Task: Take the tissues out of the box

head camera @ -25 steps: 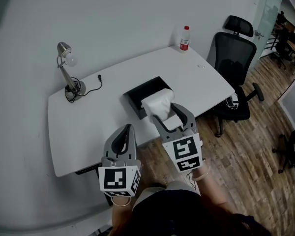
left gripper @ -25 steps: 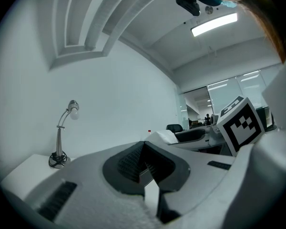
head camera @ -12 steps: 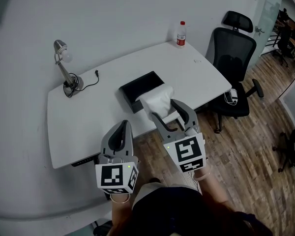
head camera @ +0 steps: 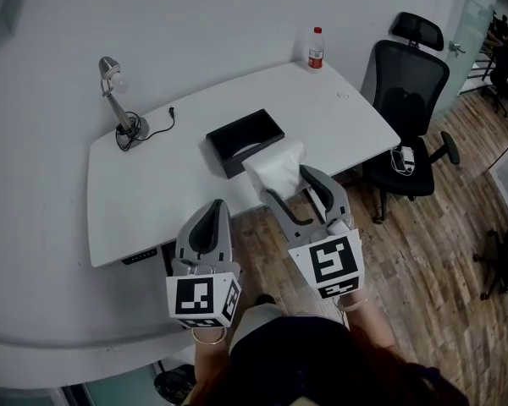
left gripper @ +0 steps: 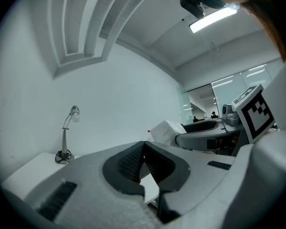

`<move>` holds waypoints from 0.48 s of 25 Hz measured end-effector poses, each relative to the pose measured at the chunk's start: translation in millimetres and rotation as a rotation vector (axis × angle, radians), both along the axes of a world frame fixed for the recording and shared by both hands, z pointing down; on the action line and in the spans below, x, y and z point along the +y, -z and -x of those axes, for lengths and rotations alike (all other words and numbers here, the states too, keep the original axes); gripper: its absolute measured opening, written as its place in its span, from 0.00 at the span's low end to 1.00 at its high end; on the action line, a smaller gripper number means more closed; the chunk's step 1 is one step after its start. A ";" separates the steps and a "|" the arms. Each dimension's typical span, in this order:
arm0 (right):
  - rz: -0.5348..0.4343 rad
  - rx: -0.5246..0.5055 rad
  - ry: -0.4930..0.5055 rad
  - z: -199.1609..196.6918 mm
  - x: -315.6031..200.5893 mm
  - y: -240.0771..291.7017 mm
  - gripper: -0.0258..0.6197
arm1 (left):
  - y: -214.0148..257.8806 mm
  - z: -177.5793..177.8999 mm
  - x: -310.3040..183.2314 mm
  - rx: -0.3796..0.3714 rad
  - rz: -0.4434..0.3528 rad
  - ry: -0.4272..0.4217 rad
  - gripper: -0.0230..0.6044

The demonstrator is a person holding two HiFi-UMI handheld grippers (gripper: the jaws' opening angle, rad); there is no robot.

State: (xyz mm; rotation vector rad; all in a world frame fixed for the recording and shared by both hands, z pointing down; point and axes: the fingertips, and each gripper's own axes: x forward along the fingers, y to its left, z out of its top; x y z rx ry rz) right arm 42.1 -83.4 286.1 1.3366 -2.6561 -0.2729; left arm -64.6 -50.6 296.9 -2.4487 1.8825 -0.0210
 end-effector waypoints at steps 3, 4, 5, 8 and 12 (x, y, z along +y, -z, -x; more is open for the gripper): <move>-0.002 -0.011 0.017 -4.7 10.1 1.1 0.46 | 0.9 -5.1 10.0 -0.004 0.002 0.014 0.08; -0.004 -0.014 0.023 -6.0 13.7 1.6 0.47 | 1.7 -6.8 13.3 -0.005 0.001 0.019 0.08; -0.007 -0.016 0.030 -7.4 17.4 2.2 0.46 | 2.5 -8.8 16.7 -0.006 0.000 0.024 0.08; -0.016 -0.020 0.049 -12.7 28.9 4.5 0.46 | 5.2 -17.1 27.4 -0.008 -0.002 0.035 0.08; -0.022 -0.037 0.058 -22.2 42.2 8.6 0.46 | 7.6 -28.3 41.0 -0.020 -0.002 0.041 0.08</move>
